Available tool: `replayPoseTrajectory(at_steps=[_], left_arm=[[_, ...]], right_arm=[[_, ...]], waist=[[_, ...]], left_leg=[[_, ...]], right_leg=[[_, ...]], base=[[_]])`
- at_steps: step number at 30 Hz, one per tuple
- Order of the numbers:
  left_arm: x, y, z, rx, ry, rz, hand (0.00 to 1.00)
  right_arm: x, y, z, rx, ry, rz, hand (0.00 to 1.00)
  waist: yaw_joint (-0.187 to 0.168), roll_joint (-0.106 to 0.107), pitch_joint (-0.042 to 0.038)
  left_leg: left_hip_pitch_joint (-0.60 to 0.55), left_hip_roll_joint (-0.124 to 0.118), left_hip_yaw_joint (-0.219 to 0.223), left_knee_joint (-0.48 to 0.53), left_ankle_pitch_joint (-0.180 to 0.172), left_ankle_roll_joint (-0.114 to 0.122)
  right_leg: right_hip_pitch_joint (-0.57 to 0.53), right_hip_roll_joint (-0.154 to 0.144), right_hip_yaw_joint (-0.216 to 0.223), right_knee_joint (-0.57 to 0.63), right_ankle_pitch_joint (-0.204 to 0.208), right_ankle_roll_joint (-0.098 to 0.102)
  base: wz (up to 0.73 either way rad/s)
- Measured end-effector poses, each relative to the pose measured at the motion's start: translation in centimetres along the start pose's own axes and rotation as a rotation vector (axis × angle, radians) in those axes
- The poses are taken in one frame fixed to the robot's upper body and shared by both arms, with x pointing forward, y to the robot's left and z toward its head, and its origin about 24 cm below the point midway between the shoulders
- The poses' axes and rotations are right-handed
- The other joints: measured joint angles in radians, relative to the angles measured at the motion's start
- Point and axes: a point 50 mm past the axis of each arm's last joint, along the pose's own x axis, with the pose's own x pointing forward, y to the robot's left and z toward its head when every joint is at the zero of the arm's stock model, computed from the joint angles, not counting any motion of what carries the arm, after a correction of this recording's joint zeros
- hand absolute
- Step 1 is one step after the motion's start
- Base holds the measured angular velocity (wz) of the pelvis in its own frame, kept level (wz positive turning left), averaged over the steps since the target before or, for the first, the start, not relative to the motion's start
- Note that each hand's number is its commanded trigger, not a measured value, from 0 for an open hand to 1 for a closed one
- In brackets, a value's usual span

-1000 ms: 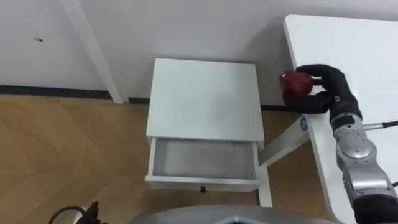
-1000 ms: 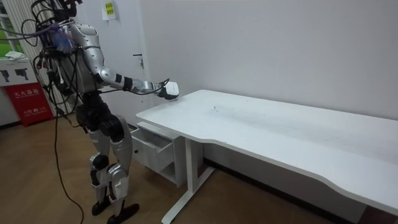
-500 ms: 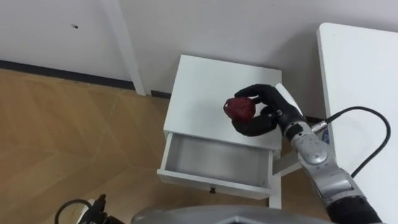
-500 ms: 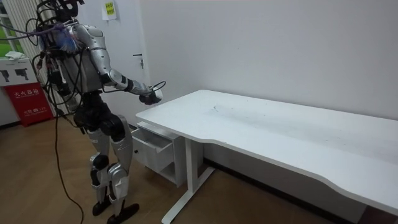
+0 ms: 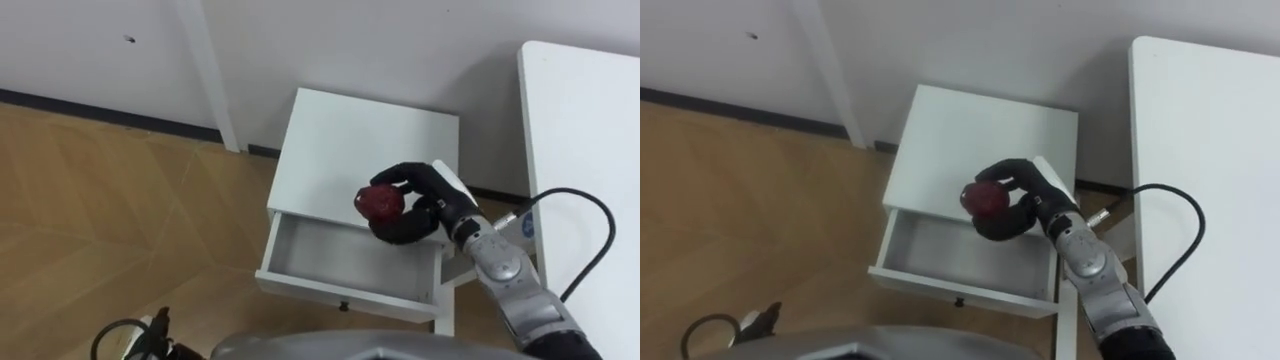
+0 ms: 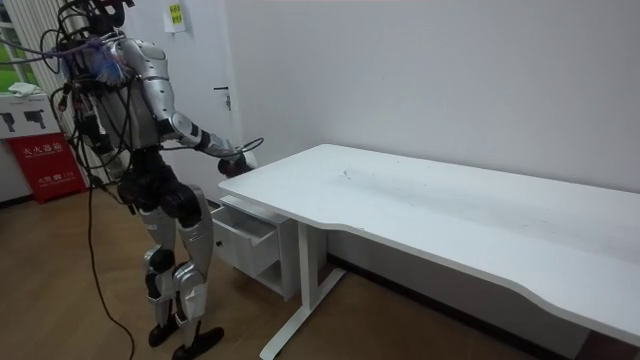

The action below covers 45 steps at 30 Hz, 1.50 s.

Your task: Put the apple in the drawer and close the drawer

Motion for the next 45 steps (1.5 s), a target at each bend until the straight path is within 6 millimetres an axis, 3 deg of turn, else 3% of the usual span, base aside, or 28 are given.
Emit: replayPoseTrajectory(at_steps=[12,16,26,33,39,41,42,43,44,45], left_arm=[[0.0,0.1,0.2,0.000,-0.004,0.000,0.00],[0.0,0.0,0.0,0.001,0.000,-0.002,0.00],[0.0,-0.2,-0.2,0.019,0.003,-0.013,0.00],[-0.3,-0.6,-1.7,0.006,0.054,-0.016,0.00],[-0.3,-0.4,-2.1,-0.018,0.074,0.000,0.00],[-0.4,-0.8,-2.2,-0.026,0.090,-0.005,0.00],[-0.5,-1.2,-2.6,-0.046,0.110,-0.017,0.00],[-0.5,-1.4,-2.5,-0.048,0.115,-0.023,0.00],[-0.5,-1.5,-2.6,-0.048,0.120,-0.030,0.00],[-0.4,-1.1,-2.4,-0.046,0.121,-0.020,0.00]], right_arm=[[0.0,0.0,-0.3,0.003,0.014,-0.001,0.00],[-0.2,0.5,-1.9,-0.008,0.083,0.024,0.00],[-0.8,1.4,-5.5,0.026,0.237,0.053,0.00],[-2.9,2.8,-10.2,0.175,0.442,0.026,0.00],[-3.7,3.4,-11.6,0.262,0.504,-0.035,0.00],[-4.4,3.1,-12.3,0.292,0.542,-0.077,0.00],[-5.0,2.7,-13.0,0.307,0.574,-0.113,0.00],[-5.3,2.5,-13.4,0.313,0.597,-0.134,0.00],[-6.3,2.0,-14.4,0.324,0.656,-0.175,0.00],[-7.6,1.8,-15.5,0.330,0.726,-0.202,0.00]], waist=[[-0.003,-0.010,0.0003],[-0.004,-0.015,0.0028],[-0.018,-0.019,-0.0012],[-0.026,-0.016,-0.0024],[-0.031,-0.007,-0.0078],[-0.042,0.004,-0.0090],[-0.047,0.019,-0.0145],[-0.052,0.026,-0.0152],[-0.062,0.037,-0.0166],[-0.075,0.040,-0.0171]], left_leg=[[-0.002,0.000,-0.004,0.001,0.000,0.000],[-0.003,0.000,-0.005,0.001,0.000,0.000],[-0.006,-0.001,-0.012,0.002,0.000,0.000],[0.003,-0.001,0.015,0.002,-0.001,0.002],[0.006,-0.008,-0.001,0.014,-0.006,0.011],[-0.001,-0.010,0.001,0.038,-0.021,0.019],[0.001,-0.013,0.003,0.045,-0.026,0.029],[0.001,-0.013,0.009,0.054,-0.030,0.033],[0.007,-0.013,0.040,0.058,-0.035,0.041],[0.016,-0.031,0.063,0.068,-0.031,0.057]], right_leg=[[0.001,-0.001,-0.011,0.000,0.000,0.000],[0.001,-0.001,-0.011,0.000,0.000,0.000],[0.000,-0.001,-0.010,0.000,0.000,0.000],[0.010,-0.002,0.011,-0.015,0.001,0.002],[0.027,-0.010,0.001,-0.010,-0.003,0.011],[0.022,-0.021,-0.013,0.030,-0.016,0.030],[-0.001,-0.037,-0.012,0.104,-0.031,0.048],[-0.021,-0.047,-0.010,0.163,-0.040,0.052],[-0.086,-0.077,0.006,0.317,-0.049,0.061],[-0.168,-0.115,0.047,0.482,-0.039,0.068]], base=[[0.00],[0.01],[0.00],[-0.07],[0.16],[0.44],[0.43],[0.60],[0.75],[0.80]])
